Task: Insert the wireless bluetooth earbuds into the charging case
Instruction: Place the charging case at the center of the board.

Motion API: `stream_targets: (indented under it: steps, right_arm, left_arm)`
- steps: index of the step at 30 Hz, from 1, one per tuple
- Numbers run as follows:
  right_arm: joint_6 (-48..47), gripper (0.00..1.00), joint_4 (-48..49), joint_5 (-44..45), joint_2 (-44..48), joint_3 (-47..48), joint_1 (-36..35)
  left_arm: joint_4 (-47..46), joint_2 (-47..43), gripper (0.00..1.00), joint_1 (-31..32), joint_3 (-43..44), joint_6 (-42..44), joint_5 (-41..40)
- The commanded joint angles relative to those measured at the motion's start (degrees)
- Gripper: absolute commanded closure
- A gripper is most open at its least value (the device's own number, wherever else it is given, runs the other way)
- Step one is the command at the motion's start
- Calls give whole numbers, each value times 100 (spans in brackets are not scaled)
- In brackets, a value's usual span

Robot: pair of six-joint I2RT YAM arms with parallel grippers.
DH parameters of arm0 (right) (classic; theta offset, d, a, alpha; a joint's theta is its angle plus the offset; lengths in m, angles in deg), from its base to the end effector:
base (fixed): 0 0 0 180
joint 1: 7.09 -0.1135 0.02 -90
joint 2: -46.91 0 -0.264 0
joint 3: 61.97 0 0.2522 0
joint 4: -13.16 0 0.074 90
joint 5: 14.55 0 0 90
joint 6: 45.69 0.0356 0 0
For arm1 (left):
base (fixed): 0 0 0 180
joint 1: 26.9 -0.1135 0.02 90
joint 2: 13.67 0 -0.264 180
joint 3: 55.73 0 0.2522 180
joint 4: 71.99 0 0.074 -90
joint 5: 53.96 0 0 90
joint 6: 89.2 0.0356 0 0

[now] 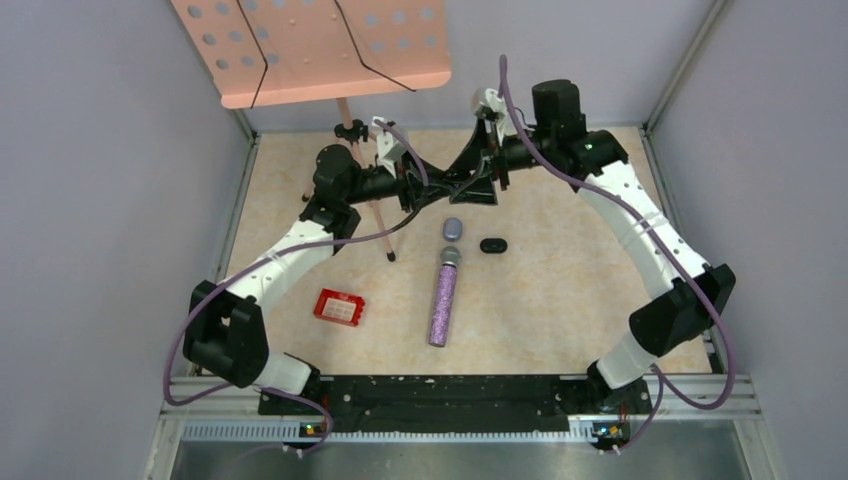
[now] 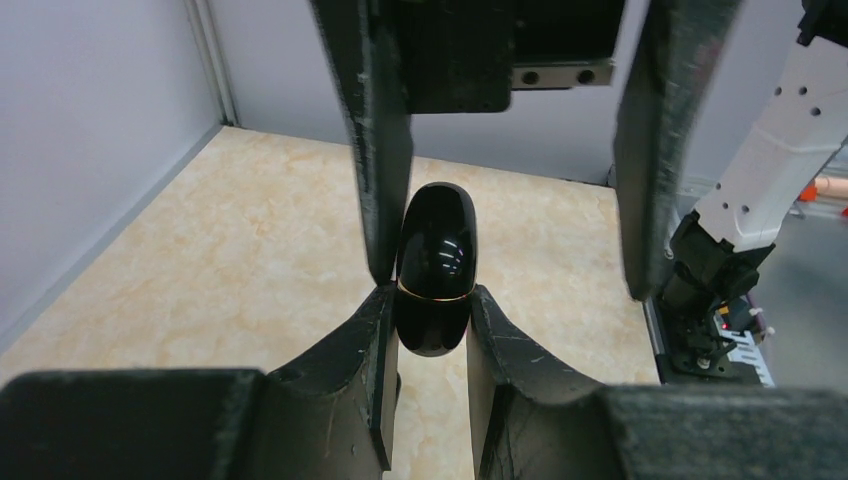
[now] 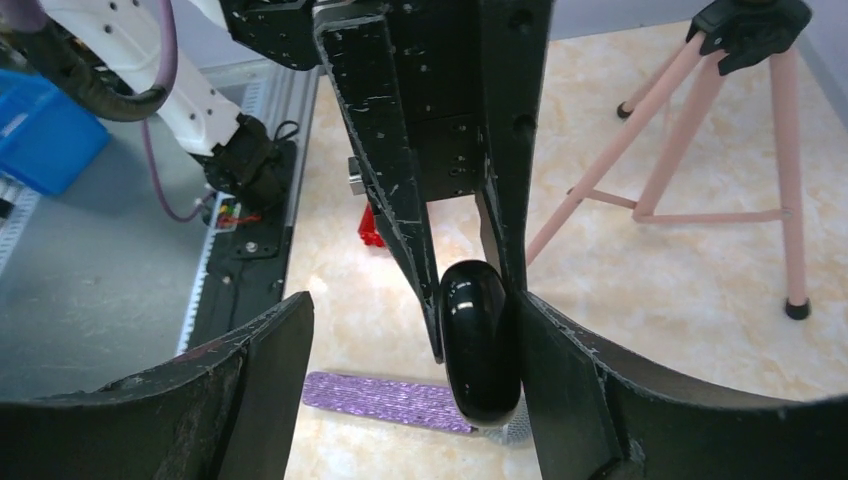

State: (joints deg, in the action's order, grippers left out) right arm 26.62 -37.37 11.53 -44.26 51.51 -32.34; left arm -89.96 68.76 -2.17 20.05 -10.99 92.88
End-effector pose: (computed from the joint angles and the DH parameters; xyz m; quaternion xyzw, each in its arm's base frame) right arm 0.2918 0.1730 0.4308 -0.5194 0.5781 0.4820 0.4047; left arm 0.2849 -0.1640 0.3643 0.4286 0.5125 -0.4996 0.5514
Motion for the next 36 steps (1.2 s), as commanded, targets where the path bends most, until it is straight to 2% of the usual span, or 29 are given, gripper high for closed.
stream_targets:
  steps: [1, 5, 9, 14, 19, 24, 33, 35, 36]
  right_arm:
    - [-539, 29, -230, 225, 386, 52, -147]
    - [-936, 29, -794, 976, 970, -90, -109]
    - [-363, 27, -159, 1990, 1661, -747, 307]
    - [513, 25, 584, 3078, 2159, -1556, 1075]
    - [1522, 25, 879, 3715, 2427, -2167, 1782]
    - [1429, 25, 304, 4540, 2703, -2325, 1867]
    - [1589, 22, -319, 4628, 3208, -2637, 1877]
    - [1616, 21, -435, 4761, 3228, -2638, 1876]
    - [1631, 19, -494, 4870, 3230, -2616, 1877]
  left_arm:
    - [-341, 113, 100, -47, 236, -715, -486]
    - [-220, 198, 100, -43, 188, -732, -653]
    - [-134, 591, 100, -33, 122, -670, -340]
    - [85, 1026, 100, 146, -58, -557, -363]
    - [1233, 1610, 100, 633, 218, -52, -214]
    - [2451, 2220, 100, 1319, 604, 593, -606]
    - [4257, 3482, 100, 1868, 1737, 1521, -1236]
    - [4663, 3712, 93, 1907, 2101, 1630, -1442]
    - [4841, 3756, 81, 1920, 2237, 1657, -1604]
